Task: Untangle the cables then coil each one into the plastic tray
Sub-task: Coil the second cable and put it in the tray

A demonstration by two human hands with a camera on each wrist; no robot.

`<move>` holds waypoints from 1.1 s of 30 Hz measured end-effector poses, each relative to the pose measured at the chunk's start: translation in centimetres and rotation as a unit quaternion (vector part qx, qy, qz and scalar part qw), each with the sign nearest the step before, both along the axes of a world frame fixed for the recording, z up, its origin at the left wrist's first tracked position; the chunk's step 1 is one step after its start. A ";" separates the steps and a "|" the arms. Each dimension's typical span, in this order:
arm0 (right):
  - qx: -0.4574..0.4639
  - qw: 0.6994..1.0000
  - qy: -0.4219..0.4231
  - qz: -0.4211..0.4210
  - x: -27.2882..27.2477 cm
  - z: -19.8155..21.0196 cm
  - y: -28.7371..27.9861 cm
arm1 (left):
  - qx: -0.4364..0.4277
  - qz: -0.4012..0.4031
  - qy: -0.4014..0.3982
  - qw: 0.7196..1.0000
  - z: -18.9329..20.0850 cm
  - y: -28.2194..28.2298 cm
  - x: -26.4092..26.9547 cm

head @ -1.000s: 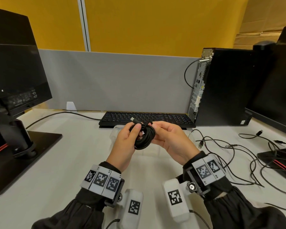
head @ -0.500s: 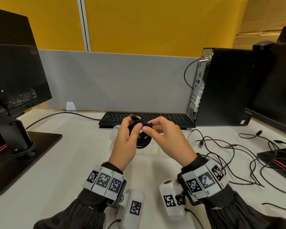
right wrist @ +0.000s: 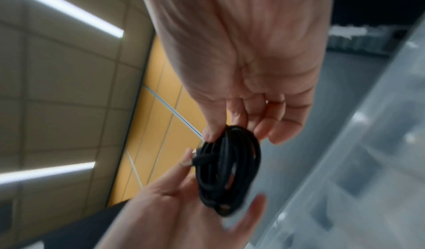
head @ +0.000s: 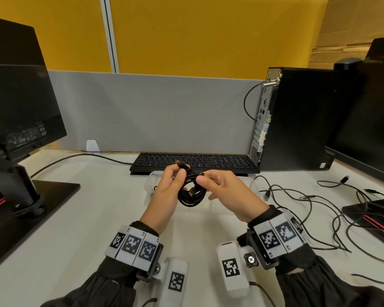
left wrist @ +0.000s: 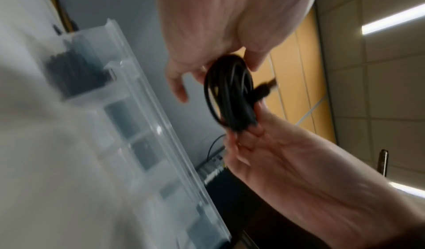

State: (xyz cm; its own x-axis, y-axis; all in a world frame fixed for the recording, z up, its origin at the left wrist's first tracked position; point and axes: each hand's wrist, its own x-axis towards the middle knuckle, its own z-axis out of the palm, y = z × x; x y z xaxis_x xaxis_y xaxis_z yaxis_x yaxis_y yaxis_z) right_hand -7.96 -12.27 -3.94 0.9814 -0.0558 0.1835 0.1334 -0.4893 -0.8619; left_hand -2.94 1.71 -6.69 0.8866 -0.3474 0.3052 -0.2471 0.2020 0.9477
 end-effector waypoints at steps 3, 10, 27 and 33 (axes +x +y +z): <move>-0.127 0.991 -0.030 -0.036 -0.3 0.4 -0.2 | 0.066 0.058 -0.090 0.992 0.8 1.6 0.5; -0.197 0.980 -0.010 0.015 -0.5 2.0 0.9 | 0.528 0.082 -0.259 0.805 1.9 1.5 -1.3; -0.131 0.988 0.022 0.075 -0.7 2.8 2.3 | 0.326 -0.113 -0.106 0.933 3.7 1.8 -0.3; -0.138 0.987 0.009 0.082 -0.6 2.5 2.1 | 0.223 -0.149 -0.047 0.962 2.6 2.3 -0.5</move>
